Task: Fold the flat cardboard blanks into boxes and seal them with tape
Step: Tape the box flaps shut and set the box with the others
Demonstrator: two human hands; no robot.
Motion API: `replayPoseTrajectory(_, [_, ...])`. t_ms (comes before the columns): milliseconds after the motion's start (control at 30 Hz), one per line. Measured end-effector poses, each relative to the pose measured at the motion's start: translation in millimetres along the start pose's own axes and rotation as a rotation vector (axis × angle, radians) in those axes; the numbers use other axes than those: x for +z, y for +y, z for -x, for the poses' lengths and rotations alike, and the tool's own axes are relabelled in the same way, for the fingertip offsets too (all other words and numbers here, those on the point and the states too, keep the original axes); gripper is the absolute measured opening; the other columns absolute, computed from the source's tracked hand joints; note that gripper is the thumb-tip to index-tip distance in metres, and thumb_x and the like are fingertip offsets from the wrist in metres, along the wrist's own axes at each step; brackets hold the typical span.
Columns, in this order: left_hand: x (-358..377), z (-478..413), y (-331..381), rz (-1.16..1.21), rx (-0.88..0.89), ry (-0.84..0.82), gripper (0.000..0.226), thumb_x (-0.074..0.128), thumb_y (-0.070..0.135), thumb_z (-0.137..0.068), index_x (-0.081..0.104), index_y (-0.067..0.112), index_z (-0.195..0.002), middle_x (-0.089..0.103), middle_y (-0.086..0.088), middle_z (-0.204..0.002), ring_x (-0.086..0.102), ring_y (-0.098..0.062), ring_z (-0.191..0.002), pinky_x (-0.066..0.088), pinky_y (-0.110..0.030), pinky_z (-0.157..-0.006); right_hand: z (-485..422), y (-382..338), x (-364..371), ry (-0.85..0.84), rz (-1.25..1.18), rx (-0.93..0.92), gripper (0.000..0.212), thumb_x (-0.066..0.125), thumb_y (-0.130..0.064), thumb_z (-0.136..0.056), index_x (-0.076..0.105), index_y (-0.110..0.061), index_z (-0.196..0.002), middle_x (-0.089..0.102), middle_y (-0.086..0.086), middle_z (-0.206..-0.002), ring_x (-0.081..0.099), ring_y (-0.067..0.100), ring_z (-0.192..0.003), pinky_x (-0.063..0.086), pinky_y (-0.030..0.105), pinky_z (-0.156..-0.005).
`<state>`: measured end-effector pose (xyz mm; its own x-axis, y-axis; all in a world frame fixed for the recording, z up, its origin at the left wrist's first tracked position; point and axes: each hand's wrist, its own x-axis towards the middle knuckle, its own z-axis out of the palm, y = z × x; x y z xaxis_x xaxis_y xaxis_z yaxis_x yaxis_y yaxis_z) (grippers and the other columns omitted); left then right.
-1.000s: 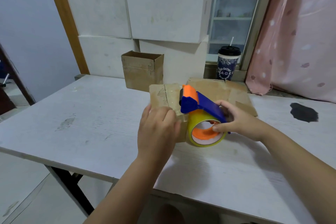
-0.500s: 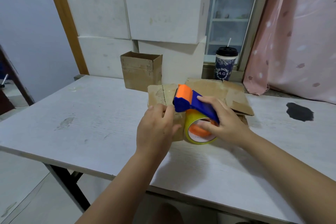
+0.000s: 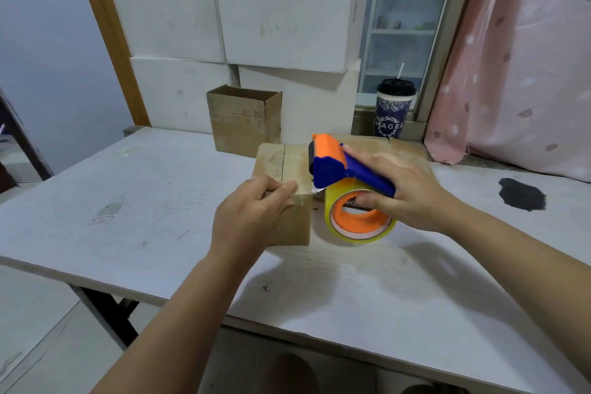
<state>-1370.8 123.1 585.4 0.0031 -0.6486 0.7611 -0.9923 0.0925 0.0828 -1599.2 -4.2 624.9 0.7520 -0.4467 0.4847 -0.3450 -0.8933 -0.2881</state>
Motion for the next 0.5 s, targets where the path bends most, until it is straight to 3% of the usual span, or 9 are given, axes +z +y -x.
replayPoseTrajectory(167, [-4, -2, 2, 0.049, -0.051, -0.044, 0.024, 0.060, 0.025, -0.086, 0.073, 0.016, -0.104, 0.066, -0.002, -0.086, 0.059, -0.021, -0.077, 0.035, -0.021, -0.052, 3, 0, 5, 0.024, 0.022, -0.006, 0.066, 0.048, -0.068, -0.080, 0.012, -0.065, -0.135, 0.050, -0.007, -0.097, 0.044, 0.011, -0.082, 0.032, 0.007, -0.075])
replayPoseTrajectory(233, [-2, -2, -1, 0.100, -0.121, -0.066, 0.026, 0.058, 0.032, -0.091, 0.072, 0.016, -0.106, 0.064, 0.006, -0.089, 0.048, -0.005, -0.079, 0.030, -0.012, -0.055, 7, 2, 5, -0.014, 0.056, 0.011, 0.067, 0.054, -0.060, -0.081, 0.016, -0.061, -0.137, 0.048, -0.010, -0.097, 0.041, 0.007, -0.081, 0.030, 0.004, -0.075])
replayPoseTrajectory(300, [0, -4, -4, 0.237, -0.208, -0.059, 0.037, 0.051, 0.043, -0.091, 0.070, 0.014, -0.104, 0.056, 0.018, -0.082, 0.041, -0.002, -0.075, 0.030, -0.004, -0.056, 13, 3, 6, -0.038, 0.072, 0.031, 0.067, 0.057, -0.056, -0.083, 0.018, -0.057, -0.137, 0.047, -0.011, -0.100, 0.040, 0.005, -0.081, 0.028, 0.002, -0.075])
replayPoseTrajectory(400, [3, -4, -6, 0.154, -0.186, -0.085, 0.040, 0.043, 0.045, -0.091, 0.068, 0.020, -0.111, 0.047, 0.020, -0.090, 0.028, 0.005, -0.081, 0.029, 0.000, -0.063, 18, 3, 3, -0.011, -0.021, 0.069, 0.063, 0.057, -0.056, -0.082, 0.022, -0.060, -0.134, 0.049, -0.011, -0.099, 0.045, 0.010, -0.082, 0.034, 0.012, -0.077])
replayPoseTrajectory(500, [-2, -4, -6, 0.118, -0.165, -0.116, 0.034, 0.049, 0.039, -0.093, 0.067, 0.021, -0.116, 0.057, 0.011, -0.099, 0.029, 0.005, -0.085, 0.023, -0.005, -0.054, 20, 1, -5, -0.001, -0.007, 0.101, 0.066, 0.054, -0.060, -0.077, 0.021, -0.064, -0.133, 0.053, -0.006, -0.108, 0.048, 0.016, -0.092, 0.041, 0.032, -0.083])
